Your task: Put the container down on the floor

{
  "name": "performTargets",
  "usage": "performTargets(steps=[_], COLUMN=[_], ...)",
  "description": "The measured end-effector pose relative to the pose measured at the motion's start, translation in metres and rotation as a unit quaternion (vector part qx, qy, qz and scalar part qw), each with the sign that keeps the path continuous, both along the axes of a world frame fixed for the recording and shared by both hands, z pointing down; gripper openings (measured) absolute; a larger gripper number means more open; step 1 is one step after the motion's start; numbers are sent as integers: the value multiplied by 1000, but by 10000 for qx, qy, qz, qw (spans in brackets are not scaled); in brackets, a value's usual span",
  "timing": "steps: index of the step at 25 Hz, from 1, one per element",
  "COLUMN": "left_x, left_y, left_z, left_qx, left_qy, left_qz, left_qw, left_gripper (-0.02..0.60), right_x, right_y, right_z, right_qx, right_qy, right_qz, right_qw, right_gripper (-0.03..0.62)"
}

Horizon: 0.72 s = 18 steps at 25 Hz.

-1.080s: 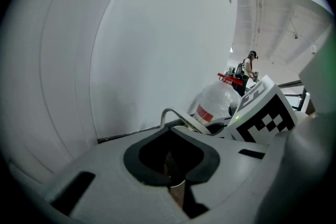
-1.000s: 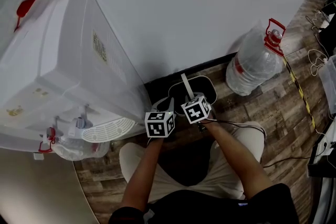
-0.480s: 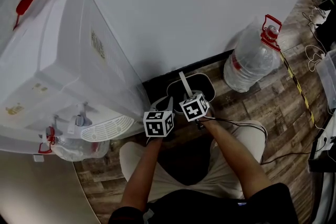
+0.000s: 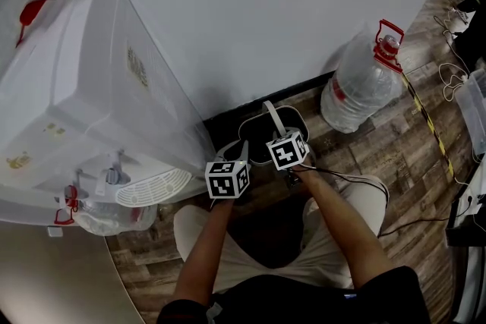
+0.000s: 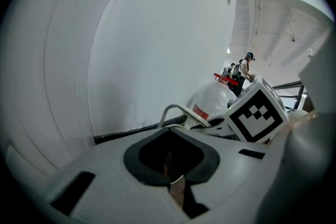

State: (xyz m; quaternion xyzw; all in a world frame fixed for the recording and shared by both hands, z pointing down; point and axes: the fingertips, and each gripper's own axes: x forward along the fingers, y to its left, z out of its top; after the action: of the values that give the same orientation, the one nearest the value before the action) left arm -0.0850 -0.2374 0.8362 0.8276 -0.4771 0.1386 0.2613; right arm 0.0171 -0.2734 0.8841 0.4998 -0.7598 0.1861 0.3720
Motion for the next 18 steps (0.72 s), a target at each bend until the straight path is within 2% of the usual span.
performTargets(steps=[12, 18], left_x=[12, 22], left_y=[-3, -7], left_z=[3, 7], left_qx=[46, 32], left_qy=[31, 2], left_qz=[58, 148], left_qw=[10000, 9999], left_gripper=[17, 17], right_x=[47, 71], right_y=[-18, -24], right_z=[1, 7], right_qx=[-13, -120], right_qy=[173, 90], right_qz=[557, 768], right_qw=[9983, 9969], right_gripper=[31, 31])
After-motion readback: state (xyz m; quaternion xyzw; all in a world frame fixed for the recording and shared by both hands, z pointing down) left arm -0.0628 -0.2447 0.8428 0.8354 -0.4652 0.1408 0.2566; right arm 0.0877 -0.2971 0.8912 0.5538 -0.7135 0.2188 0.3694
